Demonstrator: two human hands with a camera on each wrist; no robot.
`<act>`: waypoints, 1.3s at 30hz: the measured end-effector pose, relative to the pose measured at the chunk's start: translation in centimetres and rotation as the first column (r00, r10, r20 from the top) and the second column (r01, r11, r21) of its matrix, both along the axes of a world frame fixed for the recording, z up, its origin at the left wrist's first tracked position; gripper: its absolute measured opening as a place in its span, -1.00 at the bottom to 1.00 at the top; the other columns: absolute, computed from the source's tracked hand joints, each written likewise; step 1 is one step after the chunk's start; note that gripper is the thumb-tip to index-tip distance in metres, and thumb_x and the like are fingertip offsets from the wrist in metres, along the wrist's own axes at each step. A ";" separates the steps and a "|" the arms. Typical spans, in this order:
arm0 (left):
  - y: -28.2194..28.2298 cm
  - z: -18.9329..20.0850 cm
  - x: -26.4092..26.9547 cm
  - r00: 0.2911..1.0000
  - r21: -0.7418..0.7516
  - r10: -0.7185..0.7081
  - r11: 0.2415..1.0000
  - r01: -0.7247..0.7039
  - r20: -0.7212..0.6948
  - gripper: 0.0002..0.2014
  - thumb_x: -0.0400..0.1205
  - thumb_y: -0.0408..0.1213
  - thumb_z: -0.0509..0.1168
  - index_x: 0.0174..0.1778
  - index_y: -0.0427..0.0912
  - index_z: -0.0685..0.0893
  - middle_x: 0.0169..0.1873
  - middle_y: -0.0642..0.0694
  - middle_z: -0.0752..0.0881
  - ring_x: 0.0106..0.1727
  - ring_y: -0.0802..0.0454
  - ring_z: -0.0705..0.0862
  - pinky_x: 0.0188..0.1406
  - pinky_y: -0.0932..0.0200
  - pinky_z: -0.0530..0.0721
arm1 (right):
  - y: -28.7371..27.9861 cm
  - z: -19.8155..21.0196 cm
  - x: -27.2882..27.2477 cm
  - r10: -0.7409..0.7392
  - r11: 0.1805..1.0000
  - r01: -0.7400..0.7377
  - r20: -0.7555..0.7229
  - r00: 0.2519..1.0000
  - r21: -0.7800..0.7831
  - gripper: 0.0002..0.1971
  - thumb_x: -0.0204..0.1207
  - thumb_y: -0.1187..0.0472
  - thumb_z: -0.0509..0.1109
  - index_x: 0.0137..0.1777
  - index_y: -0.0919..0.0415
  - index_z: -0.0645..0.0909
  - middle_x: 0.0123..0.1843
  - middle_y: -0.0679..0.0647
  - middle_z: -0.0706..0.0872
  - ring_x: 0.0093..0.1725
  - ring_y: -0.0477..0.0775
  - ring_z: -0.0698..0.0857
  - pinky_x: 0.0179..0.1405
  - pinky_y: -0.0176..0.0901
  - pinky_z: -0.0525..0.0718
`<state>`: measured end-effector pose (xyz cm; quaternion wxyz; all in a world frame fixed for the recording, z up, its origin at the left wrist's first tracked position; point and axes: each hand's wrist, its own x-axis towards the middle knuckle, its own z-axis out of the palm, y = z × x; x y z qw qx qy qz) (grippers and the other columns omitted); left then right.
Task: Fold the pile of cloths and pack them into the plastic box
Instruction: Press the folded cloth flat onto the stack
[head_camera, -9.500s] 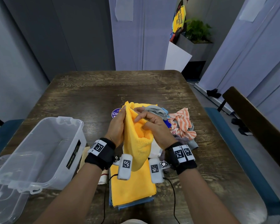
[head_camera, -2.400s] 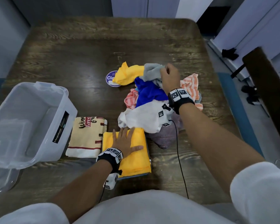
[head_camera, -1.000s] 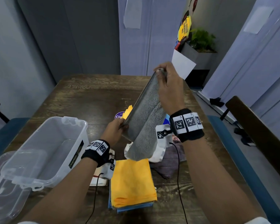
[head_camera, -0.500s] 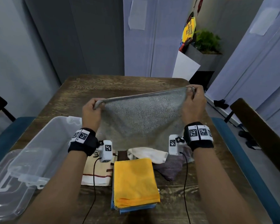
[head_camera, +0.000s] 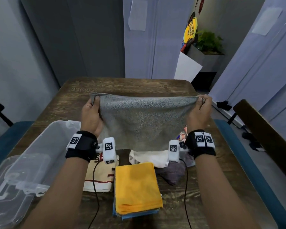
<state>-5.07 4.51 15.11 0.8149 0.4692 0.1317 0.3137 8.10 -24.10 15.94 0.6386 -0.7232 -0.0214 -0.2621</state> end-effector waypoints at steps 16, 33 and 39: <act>-7.4 5.6 0.2 0.957 0.415 -0.283 0.865 0.281 -0.059 -0.89 0.82 -0.31 0.16 0.04 -0.19 0.58 -0.16 -0.08 0.67 -0.10 0.03 0.61 0.02 0.04 0.61 | 3.9 3.6 -3.4 0.436 0.874 -0.455 0.136 0.890 0.172 -0.84 0.80 0.23 0.14 0.06 0.02 0.53 -0.06 -0.13 0.62 -0.06 -0.13 0.59 0.03 -0.14 0.57; -9.1 5.7 -0.8 0.879 0.417 -0.477 0.800 0.431 0.007 -0.75 0.68 -0.35 0.29 0.25 -0.35 0.65 0.01 -0.18 0.78 0.02 0.01 0.76 0.05 0.18 0.73 | 5.6 3.4 -7.0 0.877 0.388 -0.836 0.124 0.465 0.387 -0.79 0.48 0.28 0.54 -0.07 0.22 0.52 -0.29 0.03 0.68 -0.30 -0.03 0.65 -0.26 -0.21 0.67; -8.6 5.5 -1.1 0.796 0.479 -0.596 0.670 0.567 -0.108 -0.65 0.75 -0.23 0.28 0.41 -0.30 0.64 0.26 -0.41 0.71 0.28 -0.25 0.67 0.38 -0.36 0.55 | 5.3 2.5 -5.8 0.908 0.420 -0.872 -0.118 0.403 0.253 -0.16 0.29 -0.29 0.64 0.29 0.37 0.47 0.09 0.28 0.71 0.11 0.22 0.70 0.12 0.19 0.67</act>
